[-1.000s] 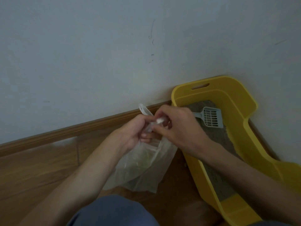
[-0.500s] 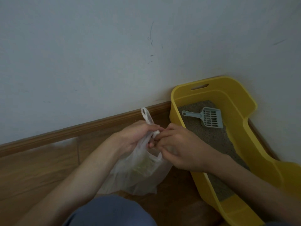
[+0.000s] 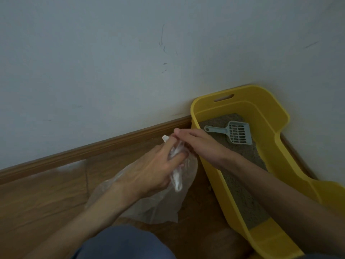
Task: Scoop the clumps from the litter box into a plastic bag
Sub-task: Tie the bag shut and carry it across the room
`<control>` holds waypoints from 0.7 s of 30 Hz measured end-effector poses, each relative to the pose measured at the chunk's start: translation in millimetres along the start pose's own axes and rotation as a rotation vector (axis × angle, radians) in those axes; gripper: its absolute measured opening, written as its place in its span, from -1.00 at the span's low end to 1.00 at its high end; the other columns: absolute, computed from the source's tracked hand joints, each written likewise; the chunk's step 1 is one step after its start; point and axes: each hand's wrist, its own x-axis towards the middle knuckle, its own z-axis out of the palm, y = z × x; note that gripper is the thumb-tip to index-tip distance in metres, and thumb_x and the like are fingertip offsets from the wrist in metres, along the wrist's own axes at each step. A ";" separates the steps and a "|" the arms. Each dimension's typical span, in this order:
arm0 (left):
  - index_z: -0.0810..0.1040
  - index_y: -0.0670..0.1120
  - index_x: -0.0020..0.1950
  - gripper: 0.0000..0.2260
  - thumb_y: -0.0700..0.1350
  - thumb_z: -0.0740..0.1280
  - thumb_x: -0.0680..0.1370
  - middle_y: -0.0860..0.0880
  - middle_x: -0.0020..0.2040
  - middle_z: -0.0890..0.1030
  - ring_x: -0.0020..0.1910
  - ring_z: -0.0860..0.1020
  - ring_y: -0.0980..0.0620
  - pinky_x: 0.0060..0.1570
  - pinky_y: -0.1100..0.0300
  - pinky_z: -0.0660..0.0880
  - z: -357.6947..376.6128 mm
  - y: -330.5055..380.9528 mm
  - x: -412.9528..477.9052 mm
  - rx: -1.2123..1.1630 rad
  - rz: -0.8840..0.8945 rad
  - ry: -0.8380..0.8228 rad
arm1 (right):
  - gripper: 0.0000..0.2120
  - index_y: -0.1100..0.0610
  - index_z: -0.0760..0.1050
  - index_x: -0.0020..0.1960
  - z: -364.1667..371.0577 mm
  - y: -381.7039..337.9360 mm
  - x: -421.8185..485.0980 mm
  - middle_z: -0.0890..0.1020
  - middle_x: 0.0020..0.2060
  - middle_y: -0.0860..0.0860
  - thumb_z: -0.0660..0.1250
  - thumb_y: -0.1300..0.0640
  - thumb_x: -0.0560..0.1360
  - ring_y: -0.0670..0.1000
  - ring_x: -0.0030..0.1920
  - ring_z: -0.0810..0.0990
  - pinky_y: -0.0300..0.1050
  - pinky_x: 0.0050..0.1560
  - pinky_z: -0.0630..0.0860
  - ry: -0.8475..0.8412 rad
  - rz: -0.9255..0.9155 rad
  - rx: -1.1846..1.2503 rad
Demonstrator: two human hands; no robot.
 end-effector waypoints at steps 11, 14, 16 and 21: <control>0.44 -0.14 0.30 -0.68 -0.13 0.33 0.56 -0.19 0.29 0.23 0.05 0.43 -0.10 -0.15 0.09 0.55 0.7 -3.6 -8.0 -0.045 -0.012 0.142 | -0.62 0.37 0.41 0.34 -3.5 -11.5 5.1 0.57 0.16 0.23 0.21 0.18 0.60 0.15 0.14 0.57 -0.12 0.00 0.62 -0.405 0.115 0.449; 0.46 -0.08 0.26 -0.75 -0.09 0.24 0.59 -0.19 0.29 0.22 0.04 0.44 -0.07 -0.18 0.12 0.55 -4.5 -3.1 -6.8 -0.064 -0.018 0.119 | -0.71 0.36 0.48 0.24 0.1 -6.8 3.6 0.62 0.00 0.12 0.28 0.34 0.54 0.05 0.02 0.62 -0.11 -0.07 0.61 -0.340 0.103 0.459; 0.43 -0.01 0.27 -0.73 -0.08 0.29 0.57 -0.18 0.31 0.20 0.07 0.44 -0.07 -0.16 0.09 0.57 -4.2 -1.7 -5.3 -0.059 -0.009 0.104 | -0.78 0.35 0.54 0.12 4.7 -5.3 3.5 0.64 -0.09 0.08 0.35 0.34 0.48 0.02 -0.06 0.63 -0.13 -0.18 0.61 -0.226 0.115 0.455; 0.43 0.09 0.34 -0.70 0.05 0.16 0.61 -0.19 0.42 0.14 0.26 0.35 -0.14 0.10 -0.08 0.50 -7.1 3.5 -3.6 -0.107 -0.088 0.131 | -0.90 0.20 0.56 -0.21 8.0 -9.3 3.4 0.62 -0.21 0.06 0.40 0.35 0.43 -0.02 -0.14 0.60 -0.20 -0.12 0.55 0.003 0.112 0.454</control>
